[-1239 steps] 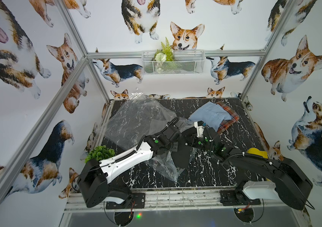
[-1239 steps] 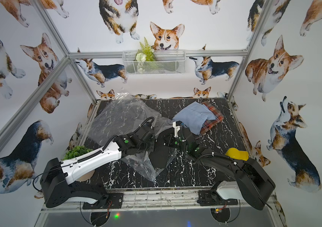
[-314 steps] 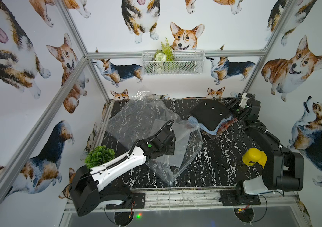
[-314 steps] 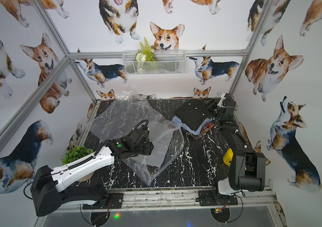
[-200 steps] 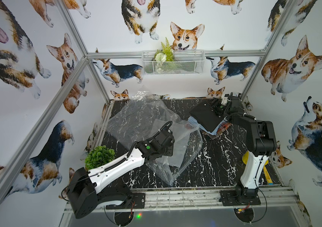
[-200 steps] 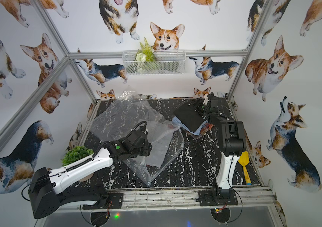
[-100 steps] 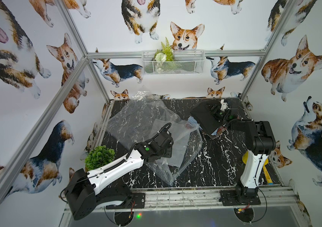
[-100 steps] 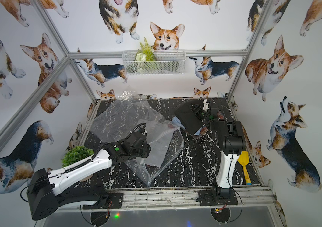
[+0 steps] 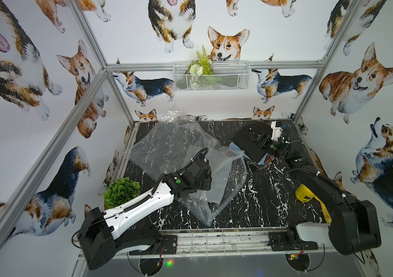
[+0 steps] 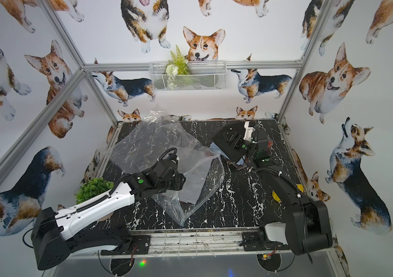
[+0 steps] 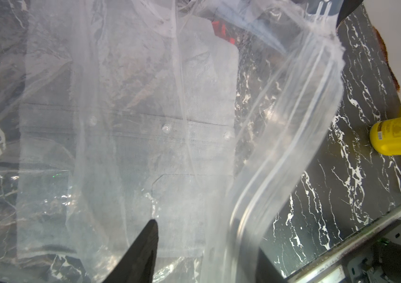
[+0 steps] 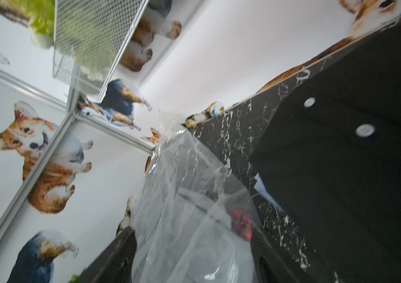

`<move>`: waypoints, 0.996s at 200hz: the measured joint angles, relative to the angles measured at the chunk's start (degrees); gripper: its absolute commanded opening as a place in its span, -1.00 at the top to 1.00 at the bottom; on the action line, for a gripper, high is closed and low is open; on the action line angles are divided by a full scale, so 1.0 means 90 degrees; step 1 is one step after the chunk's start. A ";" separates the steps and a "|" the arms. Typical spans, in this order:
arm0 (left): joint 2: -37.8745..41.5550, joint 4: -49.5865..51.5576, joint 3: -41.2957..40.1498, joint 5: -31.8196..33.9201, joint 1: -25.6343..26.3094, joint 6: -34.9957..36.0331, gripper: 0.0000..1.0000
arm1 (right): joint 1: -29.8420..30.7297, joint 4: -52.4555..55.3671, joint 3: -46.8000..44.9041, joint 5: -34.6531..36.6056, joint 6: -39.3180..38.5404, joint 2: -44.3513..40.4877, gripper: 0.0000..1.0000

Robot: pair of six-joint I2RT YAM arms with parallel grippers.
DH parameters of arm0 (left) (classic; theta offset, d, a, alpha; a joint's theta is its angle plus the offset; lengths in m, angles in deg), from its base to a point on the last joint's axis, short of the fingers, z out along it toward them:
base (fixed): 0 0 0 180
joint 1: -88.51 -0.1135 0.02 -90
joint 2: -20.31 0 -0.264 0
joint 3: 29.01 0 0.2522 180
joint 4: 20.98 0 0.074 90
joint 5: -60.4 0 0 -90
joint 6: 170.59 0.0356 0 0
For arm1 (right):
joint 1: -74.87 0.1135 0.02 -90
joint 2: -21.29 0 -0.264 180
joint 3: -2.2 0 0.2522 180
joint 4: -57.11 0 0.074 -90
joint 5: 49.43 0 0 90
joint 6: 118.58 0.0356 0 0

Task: Take the shirt out of the vacuum bag
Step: Take out the shirt from the vacuum bag.

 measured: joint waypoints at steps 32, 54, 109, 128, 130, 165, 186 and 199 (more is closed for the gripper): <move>0.0146 -0.0066 -0.0032 0.0000 -0.0007 -0.0068 0.01 | 0.1311 0.0522 -0.0882 0.0627 -0.0024 -0.1443 -0.54; 0.0192 -0.0061 -0.0061 0.0000 -0.0007 -0.0117 0.08 | 0.2259 0.0765 -0.1282 0.0993 -0.0022 -0.2030 -0.54; 0.0287 -0.0061 -0.0066 0.0029 -0.0007 -0.0160 0.19 | 0.2710 0.0792 -0.2409 0.1622 0.0228 -0.2008 -0.55; 0.0253 -0.0063 -0.0058 0.0027 -0.0007 -0.0165 0.19 | 0.2713 0.0515 -0.2606 0.1620 0.0350 -0.1445 -0.55; 0.0245 -0.0063 -0.0058 0.0027 -0.0007 -0.0165 0.19 | 0.2715 0.0449 -0.2633 0.1620 0.0364 -0.1328 -0.55; 0.0216 -0.0066 -0.0058 0.0024 -0.0007 -0.0219 0.76 | 0.2730 -0.0435 -0.2727 0.1600 0.0525 -0.0019 -0.53; 0.0124 -0.0063 -0.0019 0.0034 -0.0010 -0.0233 1.00 | 0.2749 -0.1192 -0.2720 0.1532 0.0627 0.0894 -0.53; 0.0090 -0.0063 0.0002 0.0032 -0.0010 -0.0238 1.00 | 0.2759 -0.1479 -0.2669 0.1447 0.0673 0.1265 -0.53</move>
